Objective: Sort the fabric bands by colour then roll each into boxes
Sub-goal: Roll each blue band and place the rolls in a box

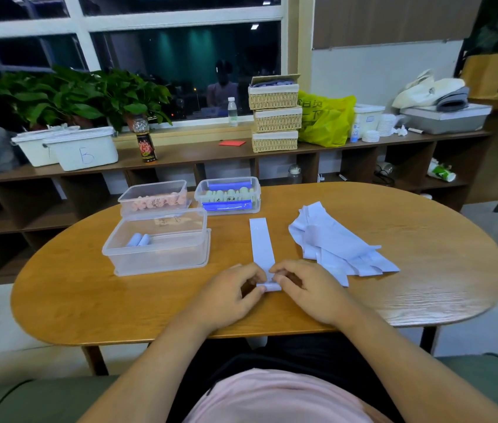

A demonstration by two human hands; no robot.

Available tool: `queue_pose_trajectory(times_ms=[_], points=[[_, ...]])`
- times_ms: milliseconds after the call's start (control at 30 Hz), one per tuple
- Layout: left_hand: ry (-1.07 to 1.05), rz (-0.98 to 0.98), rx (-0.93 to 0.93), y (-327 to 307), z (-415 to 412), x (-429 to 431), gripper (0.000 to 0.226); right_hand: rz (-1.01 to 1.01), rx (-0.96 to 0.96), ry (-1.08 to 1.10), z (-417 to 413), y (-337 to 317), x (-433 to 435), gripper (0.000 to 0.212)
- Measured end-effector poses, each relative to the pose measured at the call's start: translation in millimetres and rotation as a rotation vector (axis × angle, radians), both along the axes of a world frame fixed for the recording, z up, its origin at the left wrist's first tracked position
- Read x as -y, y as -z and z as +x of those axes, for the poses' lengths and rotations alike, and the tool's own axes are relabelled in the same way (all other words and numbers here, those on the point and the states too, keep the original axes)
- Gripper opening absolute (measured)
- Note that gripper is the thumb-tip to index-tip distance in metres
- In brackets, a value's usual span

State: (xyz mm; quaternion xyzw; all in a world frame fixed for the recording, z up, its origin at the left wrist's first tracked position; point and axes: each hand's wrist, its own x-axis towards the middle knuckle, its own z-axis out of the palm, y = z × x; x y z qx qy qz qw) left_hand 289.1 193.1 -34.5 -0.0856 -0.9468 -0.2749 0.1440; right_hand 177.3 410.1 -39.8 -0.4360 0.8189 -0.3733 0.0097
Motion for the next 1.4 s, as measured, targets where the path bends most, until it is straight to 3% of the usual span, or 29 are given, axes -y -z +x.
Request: queue_pose_trajectory(times_ms=[133, 300, 1200, 1400], points=[[-0.032, 0.076, 0.034, -0.3, -1.8, -2.4, 0.013, 0.017, -0.069, -0.014, 4.4, -0.7, -1.7, 0.025], [-0.007, 0.012, -0.005, 0.7, -4.9, -1.4, 0.003, 0.025, -0.197, -0.038, 5.3, 1.2, -0.4, 0.004], [0.034, -0.027, -0.095, 3.8, 0.0, 1.5, 0.005, 0.018, -0.128, -0.099, 4.6, 0.9, -3.4, 0.006], [-0.016, -0.07, -0.107, 3.5, 1.0, -0.6, 0.017, 0.04, -0.159, -0.057, 1.2, 3.8, -1.3, 0.009]])
